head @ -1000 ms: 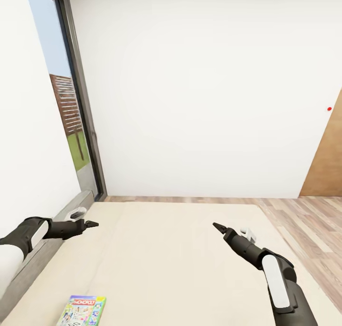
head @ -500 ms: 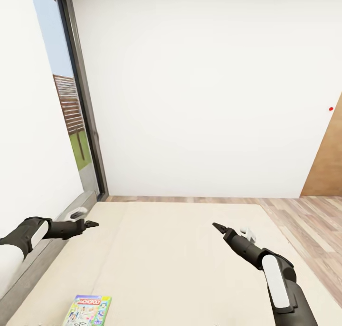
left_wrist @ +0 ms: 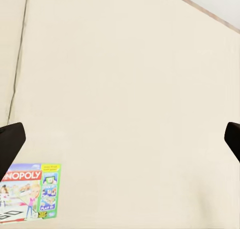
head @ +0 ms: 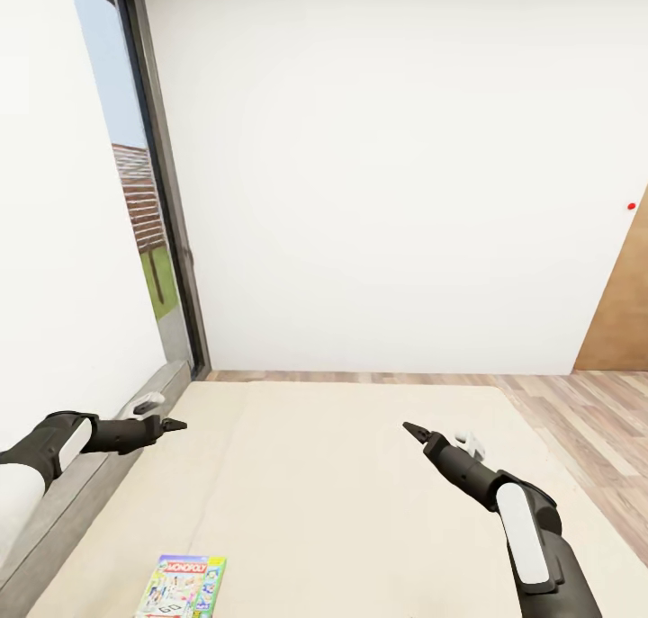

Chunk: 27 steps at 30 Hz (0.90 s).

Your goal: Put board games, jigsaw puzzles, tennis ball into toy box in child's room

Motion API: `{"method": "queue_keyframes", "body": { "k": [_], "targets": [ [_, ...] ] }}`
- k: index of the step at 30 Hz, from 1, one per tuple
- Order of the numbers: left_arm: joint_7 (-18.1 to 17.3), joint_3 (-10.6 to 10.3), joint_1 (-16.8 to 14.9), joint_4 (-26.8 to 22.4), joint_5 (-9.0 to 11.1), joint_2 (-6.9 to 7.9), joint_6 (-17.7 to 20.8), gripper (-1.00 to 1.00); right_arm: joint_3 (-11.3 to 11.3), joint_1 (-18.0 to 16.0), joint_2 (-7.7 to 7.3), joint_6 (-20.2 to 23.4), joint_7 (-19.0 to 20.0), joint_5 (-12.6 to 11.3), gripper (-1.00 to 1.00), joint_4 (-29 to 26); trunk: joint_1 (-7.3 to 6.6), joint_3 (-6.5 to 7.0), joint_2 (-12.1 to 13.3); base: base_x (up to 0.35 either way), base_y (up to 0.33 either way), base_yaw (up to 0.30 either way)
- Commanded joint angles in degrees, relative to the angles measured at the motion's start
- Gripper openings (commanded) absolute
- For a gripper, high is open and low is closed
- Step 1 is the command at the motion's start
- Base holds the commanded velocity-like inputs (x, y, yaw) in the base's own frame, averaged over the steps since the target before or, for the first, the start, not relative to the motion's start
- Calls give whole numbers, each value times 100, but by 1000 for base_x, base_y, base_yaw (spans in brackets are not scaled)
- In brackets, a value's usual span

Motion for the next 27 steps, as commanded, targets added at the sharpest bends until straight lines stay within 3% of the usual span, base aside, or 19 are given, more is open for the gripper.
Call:
{"method": "queue_keyframes", "body": {
  "k": [1, 11, 27],
  "targets": [
    [-3, 11, 0, -1, 18, 1, 37, 100, -21, -4, 8, 36, 33, 20, 100, -2, 2, -3, -5, -3, 207, 0],
    [-1, 11, 0, -1, 18, 1, 37, 100, -21, -4, 7, 36, 33, 18, 100, 1, 2, -3, -5, -1, 188, 0],
    [8, 11, 0, -1, 18, 1, 37, 100, -24, -4, 15, 36, 28, 24, 100, 1, 2, -3, -5, 0, 18, 0]
  ]
}}
